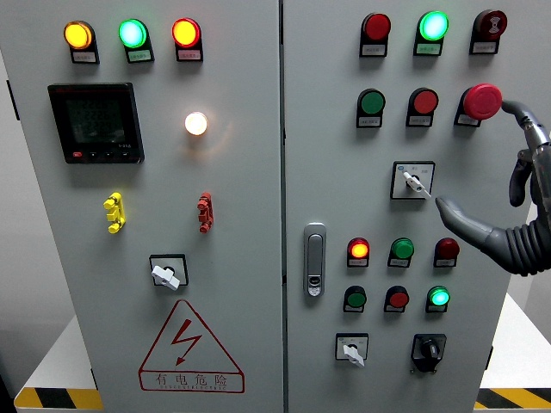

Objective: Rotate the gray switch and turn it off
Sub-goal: 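Move the right hand toward the white-knobbed rotary switch, opening the fingers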

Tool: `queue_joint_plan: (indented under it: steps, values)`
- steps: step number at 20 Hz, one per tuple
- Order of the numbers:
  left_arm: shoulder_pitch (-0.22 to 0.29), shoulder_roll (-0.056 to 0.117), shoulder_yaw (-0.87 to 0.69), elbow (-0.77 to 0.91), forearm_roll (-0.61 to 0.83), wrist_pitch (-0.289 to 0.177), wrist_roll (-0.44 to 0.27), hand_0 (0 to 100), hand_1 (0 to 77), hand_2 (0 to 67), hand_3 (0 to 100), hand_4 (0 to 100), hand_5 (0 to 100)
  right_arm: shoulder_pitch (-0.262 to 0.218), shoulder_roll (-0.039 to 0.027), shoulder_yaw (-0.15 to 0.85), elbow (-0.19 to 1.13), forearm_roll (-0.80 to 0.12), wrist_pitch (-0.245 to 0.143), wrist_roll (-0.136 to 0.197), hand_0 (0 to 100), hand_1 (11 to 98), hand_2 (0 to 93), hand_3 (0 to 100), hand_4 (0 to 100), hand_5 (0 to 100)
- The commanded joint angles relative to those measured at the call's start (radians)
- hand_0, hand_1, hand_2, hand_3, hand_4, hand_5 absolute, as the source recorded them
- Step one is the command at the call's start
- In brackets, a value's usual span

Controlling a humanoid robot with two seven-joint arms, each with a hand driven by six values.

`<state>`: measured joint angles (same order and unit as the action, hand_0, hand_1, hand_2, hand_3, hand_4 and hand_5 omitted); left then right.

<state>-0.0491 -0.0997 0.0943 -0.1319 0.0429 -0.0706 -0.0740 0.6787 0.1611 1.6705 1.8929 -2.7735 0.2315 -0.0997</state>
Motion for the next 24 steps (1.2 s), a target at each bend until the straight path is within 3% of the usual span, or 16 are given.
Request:
queue_joint_plan:
  steps: [1,14,17,18,21,24]
  values:
    - [0.000,0.000,0.001,0.000,0.000,0.000,0.000,88,0.0,13.3,19,8,11,-0.007,0.0000,0.000,0.000,0.000,-0.001,0.000,0,40.5,18.5,96,100,100]
    - [0.000,0.000,0.001,0.000,0.000,0.000,0.000,88,0.0,13.3,19,8,11,-0.005,0.0015,0.000,-0.009,0.000,-0.003,-0.005,0,39.5,22.5,97,100,100]
    - [0.000,0.000,-0.001,0.000,0.000,0.000,0.000,88,0.0,13.3,19,8,11,-0.004,0.0000,0.000,-0.024,0.000,-0.004,-0.012,0,39.0,27.0,97,100,100]
    - [0.000,0.000,-0.001,0.000,0.000,0.000,0.000,88,0.0,13.3,19,8,11,-0.002,0.0000,0.000,-0.029,0.000,-0.006,-0.014,0,38.5,34.1,97,100,100]
    - [0.002,0.000,0.001,0.000,0.000,0.000,0.000,88,0.0,13.3,19,8,11,0.004,-0.0031,0.000,-0.050,0.000,-0.008,-0.015,0,37.9,42.4,97,100,100]
    - [0.002,0.000,-0.001,0.000,0.000,0.000,0.000,88,0.0,13.3,19,8,11,0.004,-0.0031,0.000,-0.086,0.000,-0.026,-0.027,0,37.7,46.1,97,100,100]
